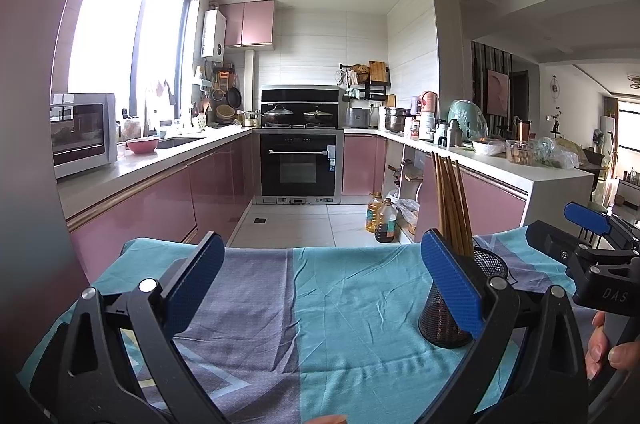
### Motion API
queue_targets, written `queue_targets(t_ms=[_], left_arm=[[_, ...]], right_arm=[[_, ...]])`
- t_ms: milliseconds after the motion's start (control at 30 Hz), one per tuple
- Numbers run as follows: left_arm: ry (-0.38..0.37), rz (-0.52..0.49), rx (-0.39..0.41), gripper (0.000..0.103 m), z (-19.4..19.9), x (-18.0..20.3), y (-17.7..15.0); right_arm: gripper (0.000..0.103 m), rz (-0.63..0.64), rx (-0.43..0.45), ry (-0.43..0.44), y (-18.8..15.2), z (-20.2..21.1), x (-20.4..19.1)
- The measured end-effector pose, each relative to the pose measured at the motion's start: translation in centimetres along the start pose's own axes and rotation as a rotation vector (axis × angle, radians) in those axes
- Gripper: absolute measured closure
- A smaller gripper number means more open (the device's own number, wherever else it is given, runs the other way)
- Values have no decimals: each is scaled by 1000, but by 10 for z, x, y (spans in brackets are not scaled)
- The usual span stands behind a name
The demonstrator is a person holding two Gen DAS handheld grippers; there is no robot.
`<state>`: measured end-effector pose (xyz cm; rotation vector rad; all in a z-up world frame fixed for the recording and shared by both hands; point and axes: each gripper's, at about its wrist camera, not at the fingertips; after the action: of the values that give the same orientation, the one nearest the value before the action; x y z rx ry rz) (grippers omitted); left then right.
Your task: Organize utensils
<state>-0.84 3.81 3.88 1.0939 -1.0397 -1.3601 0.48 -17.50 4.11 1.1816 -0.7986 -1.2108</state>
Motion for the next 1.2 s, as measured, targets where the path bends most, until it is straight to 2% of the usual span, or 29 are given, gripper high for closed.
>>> queue_targets(t_ms=[1200], left_arm=[[7,-2,-3,6,0,0,2]], right_arm=[[7,-9,-6,4,-2,-1,0]])
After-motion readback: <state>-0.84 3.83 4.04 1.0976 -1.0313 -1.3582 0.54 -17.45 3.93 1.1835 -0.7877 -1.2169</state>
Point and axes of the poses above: each gripper's, at about its wrist camera, not at the fingertips, and z roughly against the way its jaws point, x to its right, y to its top, and after that the axes turned 5 degrees about -z, right-handed
